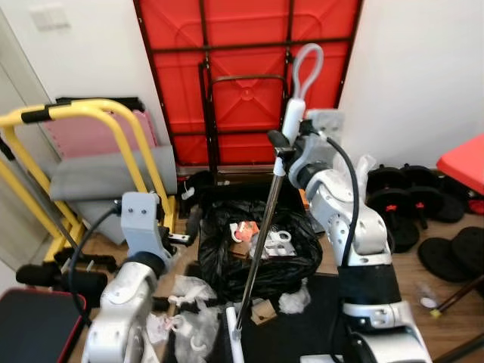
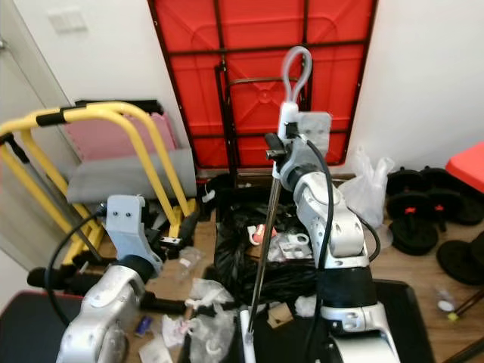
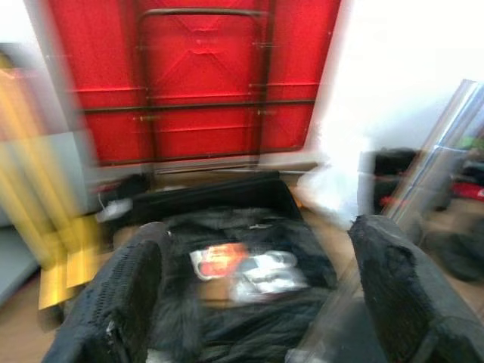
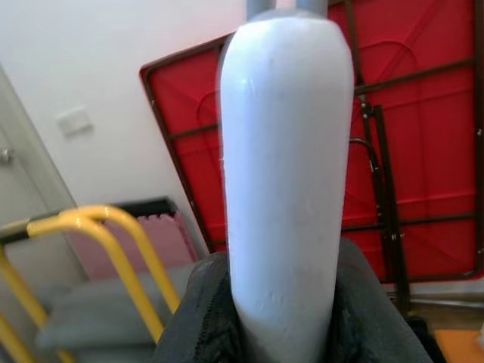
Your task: Sweep floor
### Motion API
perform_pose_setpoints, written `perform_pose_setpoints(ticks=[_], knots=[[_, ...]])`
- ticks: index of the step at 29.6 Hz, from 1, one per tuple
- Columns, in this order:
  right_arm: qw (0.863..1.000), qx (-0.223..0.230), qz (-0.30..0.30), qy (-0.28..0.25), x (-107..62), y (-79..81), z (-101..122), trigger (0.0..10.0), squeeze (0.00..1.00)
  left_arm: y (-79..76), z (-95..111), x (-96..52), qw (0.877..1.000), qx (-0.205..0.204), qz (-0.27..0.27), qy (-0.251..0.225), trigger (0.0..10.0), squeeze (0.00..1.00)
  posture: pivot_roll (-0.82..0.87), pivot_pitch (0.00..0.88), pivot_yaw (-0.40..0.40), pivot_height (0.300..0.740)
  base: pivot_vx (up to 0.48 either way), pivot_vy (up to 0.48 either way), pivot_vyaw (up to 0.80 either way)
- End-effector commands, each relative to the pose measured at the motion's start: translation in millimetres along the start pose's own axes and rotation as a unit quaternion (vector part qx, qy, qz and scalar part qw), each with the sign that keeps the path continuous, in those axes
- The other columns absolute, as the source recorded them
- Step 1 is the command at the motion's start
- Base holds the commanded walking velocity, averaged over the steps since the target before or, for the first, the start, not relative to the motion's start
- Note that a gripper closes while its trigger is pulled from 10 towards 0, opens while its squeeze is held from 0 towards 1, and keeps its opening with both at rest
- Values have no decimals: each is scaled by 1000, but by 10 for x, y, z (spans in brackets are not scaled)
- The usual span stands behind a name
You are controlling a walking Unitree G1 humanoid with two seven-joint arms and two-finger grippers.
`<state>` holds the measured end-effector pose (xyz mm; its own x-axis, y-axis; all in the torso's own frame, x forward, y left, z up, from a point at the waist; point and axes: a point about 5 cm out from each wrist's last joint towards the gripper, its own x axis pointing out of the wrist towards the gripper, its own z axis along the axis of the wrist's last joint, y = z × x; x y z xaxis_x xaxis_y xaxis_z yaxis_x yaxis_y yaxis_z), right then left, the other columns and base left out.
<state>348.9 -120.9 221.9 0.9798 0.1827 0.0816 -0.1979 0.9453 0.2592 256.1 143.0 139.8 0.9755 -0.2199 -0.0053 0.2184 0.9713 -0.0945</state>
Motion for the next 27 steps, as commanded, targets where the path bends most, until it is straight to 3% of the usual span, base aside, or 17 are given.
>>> perform_pose_setpoints(ticks=[1,3,7,13,27], knots=[[998,38,39,-34,39,184,117,10000,0,75,-18,-27,1000,0,15,9,10000,0,-108,25,11,740,0,0,0],[992,104,51,-51,42,246,115,10000,0,79,-16,-40,1000,0,20,10,10000,0,-106,31,10,740,0,0,0],[987,135,67,-51,37,321,61,10000,0,80,-15,-46,1000,1,19,11,10000,0,-106,36,11,740,0,0,0],[988,146,33,-38,39,327,-12,10000,0,79,-12,-41,1000,4,17,14,10000,0,-107,40,10,740,0,109,0],[981,163,-48,-91,99,110,-21,10000,0,46,10,-48,1000,10,13,13,10000,0,-97,51,4,740,0,390,0]])
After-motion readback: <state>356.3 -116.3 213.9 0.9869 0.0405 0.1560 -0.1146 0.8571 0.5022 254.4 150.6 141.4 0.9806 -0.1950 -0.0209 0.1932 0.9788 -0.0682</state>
